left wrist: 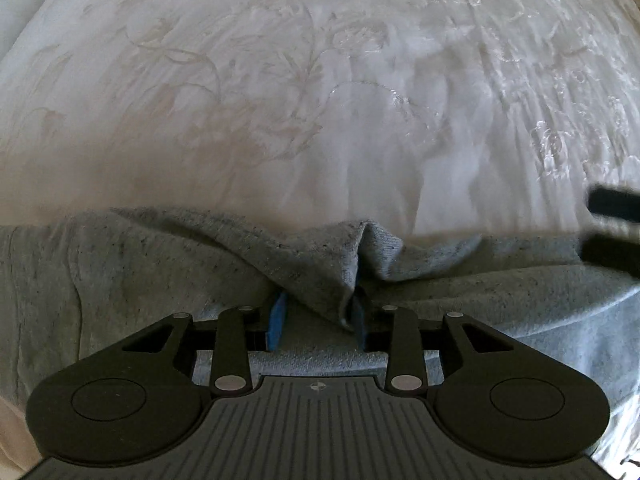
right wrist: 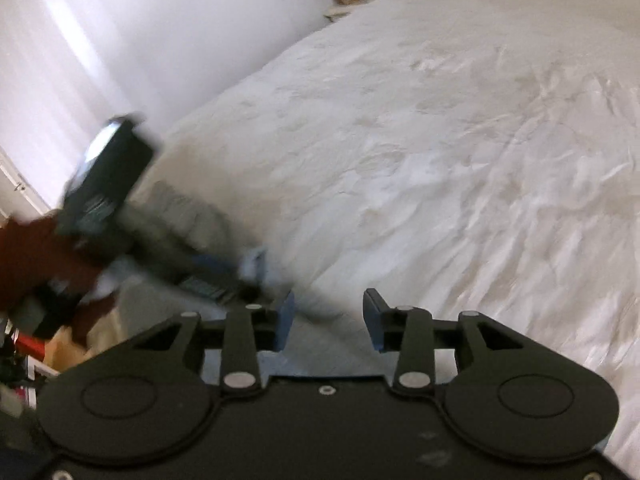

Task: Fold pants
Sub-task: 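Pinch the folded pants with the left gripper while the right gripper holds the edge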

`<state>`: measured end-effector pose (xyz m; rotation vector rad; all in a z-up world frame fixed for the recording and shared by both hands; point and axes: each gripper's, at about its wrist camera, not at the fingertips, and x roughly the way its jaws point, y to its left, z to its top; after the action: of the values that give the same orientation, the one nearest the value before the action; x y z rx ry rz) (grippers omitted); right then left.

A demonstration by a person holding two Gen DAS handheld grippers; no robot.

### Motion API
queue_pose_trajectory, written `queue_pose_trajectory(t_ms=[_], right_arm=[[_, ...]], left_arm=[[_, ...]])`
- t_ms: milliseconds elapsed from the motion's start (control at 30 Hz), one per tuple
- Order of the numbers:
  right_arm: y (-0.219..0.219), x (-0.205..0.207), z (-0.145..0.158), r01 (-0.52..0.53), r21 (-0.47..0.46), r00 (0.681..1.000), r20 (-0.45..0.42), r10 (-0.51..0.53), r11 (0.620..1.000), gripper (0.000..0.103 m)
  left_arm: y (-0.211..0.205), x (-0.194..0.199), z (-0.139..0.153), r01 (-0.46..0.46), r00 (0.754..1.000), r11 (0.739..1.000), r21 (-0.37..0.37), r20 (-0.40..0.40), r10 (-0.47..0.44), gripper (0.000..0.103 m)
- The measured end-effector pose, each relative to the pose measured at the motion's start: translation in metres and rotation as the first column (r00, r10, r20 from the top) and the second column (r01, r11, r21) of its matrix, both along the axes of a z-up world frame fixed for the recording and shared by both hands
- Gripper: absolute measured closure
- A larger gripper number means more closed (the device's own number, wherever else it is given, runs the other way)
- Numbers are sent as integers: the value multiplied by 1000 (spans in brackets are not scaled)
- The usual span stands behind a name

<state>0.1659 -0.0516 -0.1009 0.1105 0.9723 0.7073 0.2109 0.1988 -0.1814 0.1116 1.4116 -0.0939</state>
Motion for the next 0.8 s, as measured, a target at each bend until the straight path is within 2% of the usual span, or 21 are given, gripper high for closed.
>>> queue_pose_trajectory(t_ms=[133, 267, 367, 400, 433, 467, 533, 567, 600, 667, 800], right_arm=[[13, 30, -27, -88, -57, 994, -65, 84, 994, 59], [26, 29, -57, -210, -111, 970, -145, 193, 972, 55], [25, 25, -62, -215, -99, 965, -174, 196, 972, 56], [25, 24, -62, -213, -94, 964, -179, 194, 972, 60], [26, 23, -62, -220, -94, 963, -176, 202, 971, 91], [30, 20, -60, -238, -109, 962, -163, 219, 965, 101], [35, 14, -45, -249, -189, 968, -62, 241, 950, 101], [34, 15, -38, -214, -209, 976, -14, 216, 954, 101], [31, 21, -35, -164, -209, 986, 2, 168, 964, 101], [26, 35, -41, -99, -215, 995, -22, 96, 972, 102], [21, 46, -49, -40, -251, 999, 6, 43, 967, 102]], left_arm=[[2, -2, 0, -13, 1000, 1000, -12, 4, 13, 69], [3, 0, 3, -29, 1000, 999, -29, 8, 30, 68], [9, 5, 5, -45, 999, 998, -44, 11, 45, 68], [11, 6, 6, -50, 999, 998, -47, 14, 51, 68], [11, 5, 9, -56, 998, 997, -46, 21, 57, 68], [12, 5, 13, -63, 997, 997, -45, 35, 65, 68], [16, 10, 19, -85, 993, 995, -46, 81, 89, 68], [17, 13, 23, -99, 989, 994, -45, 109, 103, 68], [17, 18, 25, -110, 985, 993, -48, 125, 115, 67], [22, 29, 25, -131, 982, 990, -61, 129, 138, 67], [18, 46, 26, -117, 980, 992, -56, 158, 124, 67]])
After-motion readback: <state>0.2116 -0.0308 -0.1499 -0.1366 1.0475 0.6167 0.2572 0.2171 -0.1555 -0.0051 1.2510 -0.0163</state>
